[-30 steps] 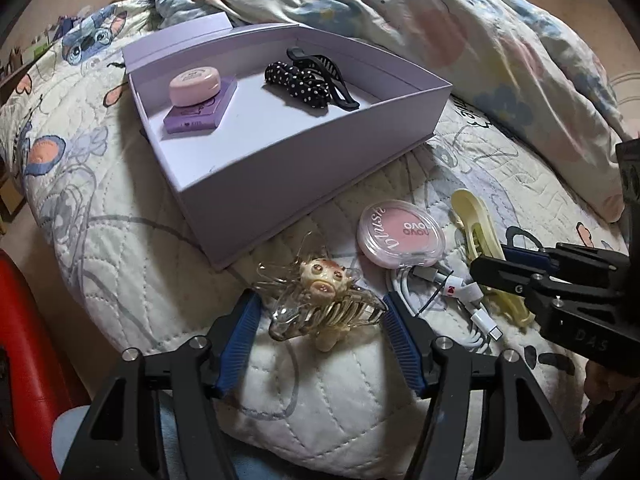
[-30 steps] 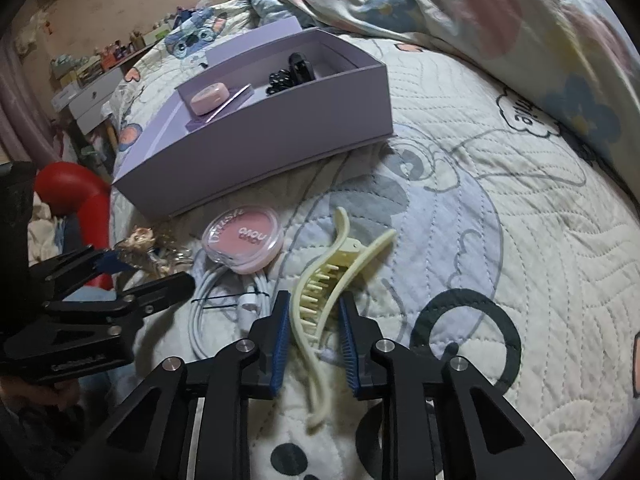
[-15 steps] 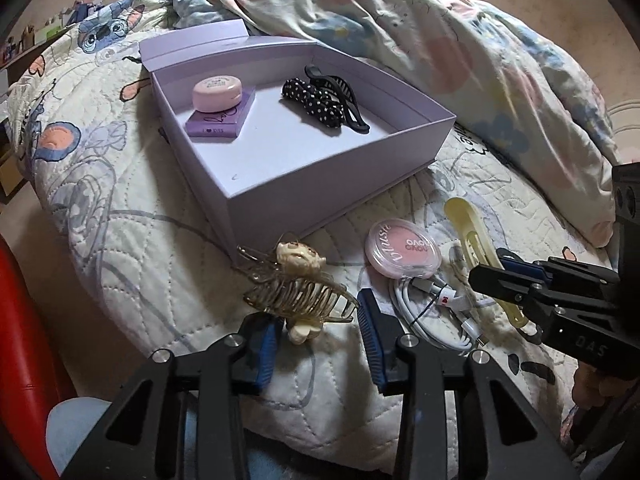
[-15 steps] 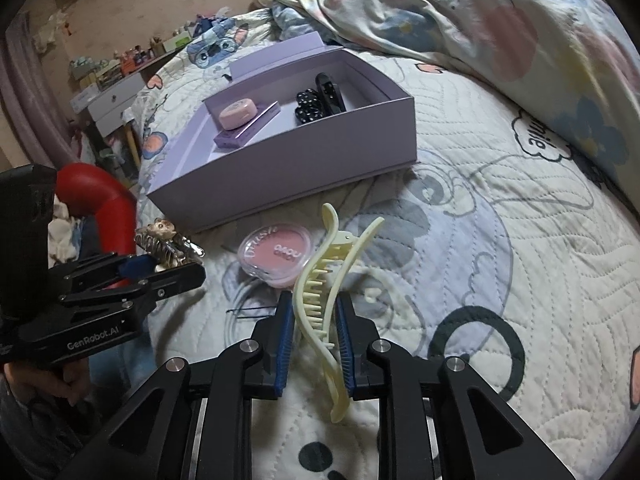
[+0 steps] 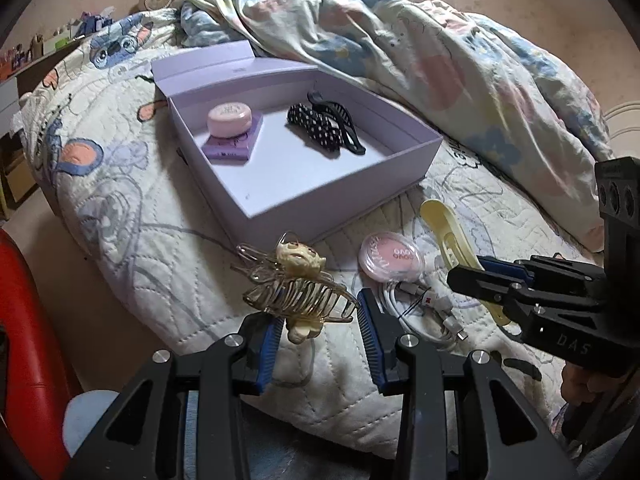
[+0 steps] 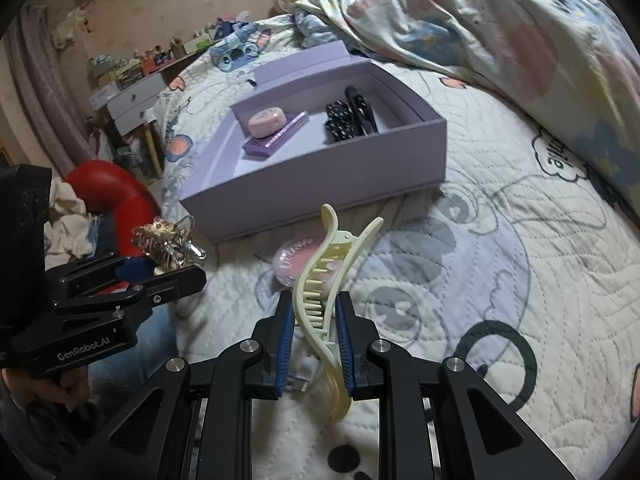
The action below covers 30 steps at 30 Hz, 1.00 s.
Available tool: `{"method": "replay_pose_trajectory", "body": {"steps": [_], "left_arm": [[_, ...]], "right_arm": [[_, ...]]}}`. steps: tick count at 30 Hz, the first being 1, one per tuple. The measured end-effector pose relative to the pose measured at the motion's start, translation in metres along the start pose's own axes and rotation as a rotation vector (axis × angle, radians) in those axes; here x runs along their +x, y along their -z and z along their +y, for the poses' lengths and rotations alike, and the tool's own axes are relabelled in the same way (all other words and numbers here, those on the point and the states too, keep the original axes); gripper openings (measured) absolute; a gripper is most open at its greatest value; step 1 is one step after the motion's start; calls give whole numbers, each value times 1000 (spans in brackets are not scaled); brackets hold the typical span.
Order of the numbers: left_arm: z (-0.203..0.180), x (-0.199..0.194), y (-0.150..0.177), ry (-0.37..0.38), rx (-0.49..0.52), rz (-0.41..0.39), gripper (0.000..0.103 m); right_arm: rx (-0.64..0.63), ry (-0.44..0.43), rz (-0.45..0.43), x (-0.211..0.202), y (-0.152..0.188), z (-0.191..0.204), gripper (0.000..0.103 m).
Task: Organize rigid objects
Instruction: 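Carry the gold clip with left tool while right tool carries the cream clip over the box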
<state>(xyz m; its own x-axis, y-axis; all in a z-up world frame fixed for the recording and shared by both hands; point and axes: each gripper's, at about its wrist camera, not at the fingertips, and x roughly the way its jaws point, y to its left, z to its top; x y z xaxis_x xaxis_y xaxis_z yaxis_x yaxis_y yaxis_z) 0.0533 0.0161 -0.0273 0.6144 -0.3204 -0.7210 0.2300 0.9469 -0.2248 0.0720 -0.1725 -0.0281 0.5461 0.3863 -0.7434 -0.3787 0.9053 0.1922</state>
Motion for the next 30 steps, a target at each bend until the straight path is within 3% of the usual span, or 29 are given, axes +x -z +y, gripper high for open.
{"method": "replay_pose_trajectory", "body": {"steps": [16, 30], "left_arm": [[-11, -24, -35, -23, 24, -70, 36], [-12, -12, -69, -11, 46, -81, 36]], "right_arm": [[-78, -80, -72, -21, -27, 15, 20], [-132, -94, -99, -19, -63, 10, 20]]}}
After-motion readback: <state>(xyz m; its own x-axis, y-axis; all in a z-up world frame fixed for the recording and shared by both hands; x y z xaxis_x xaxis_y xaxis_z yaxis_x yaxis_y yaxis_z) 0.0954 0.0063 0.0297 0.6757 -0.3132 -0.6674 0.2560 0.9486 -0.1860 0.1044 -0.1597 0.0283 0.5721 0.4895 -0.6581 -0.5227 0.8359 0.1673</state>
